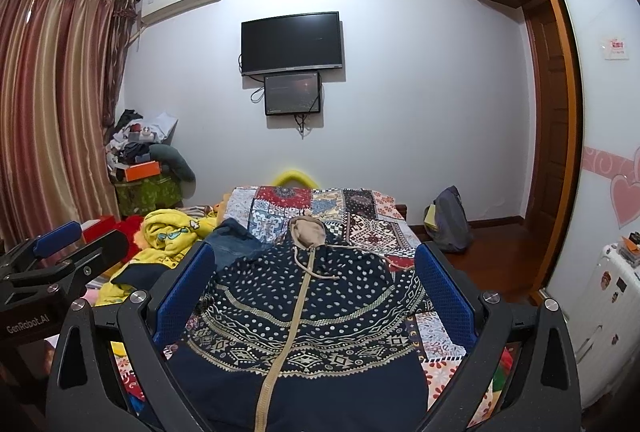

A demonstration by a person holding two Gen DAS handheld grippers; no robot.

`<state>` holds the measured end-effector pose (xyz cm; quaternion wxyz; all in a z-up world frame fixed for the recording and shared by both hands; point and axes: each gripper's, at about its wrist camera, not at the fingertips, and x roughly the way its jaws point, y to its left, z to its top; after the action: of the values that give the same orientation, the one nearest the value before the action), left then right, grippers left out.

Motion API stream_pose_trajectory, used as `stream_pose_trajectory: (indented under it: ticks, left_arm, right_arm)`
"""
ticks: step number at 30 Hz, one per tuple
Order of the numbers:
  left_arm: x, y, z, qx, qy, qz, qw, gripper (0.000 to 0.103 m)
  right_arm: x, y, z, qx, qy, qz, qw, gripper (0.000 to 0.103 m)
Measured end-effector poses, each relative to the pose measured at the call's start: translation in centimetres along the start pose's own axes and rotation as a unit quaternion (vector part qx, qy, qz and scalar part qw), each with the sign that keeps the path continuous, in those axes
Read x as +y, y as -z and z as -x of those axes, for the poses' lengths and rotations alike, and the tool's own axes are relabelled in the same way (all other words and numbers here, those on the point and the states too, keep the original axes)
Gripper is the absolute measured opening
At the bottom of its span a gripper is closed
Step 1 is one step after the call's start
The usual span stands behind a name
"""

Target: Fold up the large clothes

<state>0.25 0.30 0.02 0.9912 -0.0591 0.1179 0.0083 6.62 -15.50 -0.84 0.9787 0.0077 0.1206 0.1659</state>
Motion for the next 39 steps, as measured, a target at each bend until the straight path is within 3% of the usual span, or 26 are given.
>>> stream_pose_trajectory:
  ticks: [39]
  left_arm:
    - [0.33, 0.19, -0.19, -0.003, 0.002, 0.002, 1.0, 0.102]
  right_arm:
    - [0.1, -0.3, -0.07, 0.0, 0.001, -0.001, 1.0, 0.1]
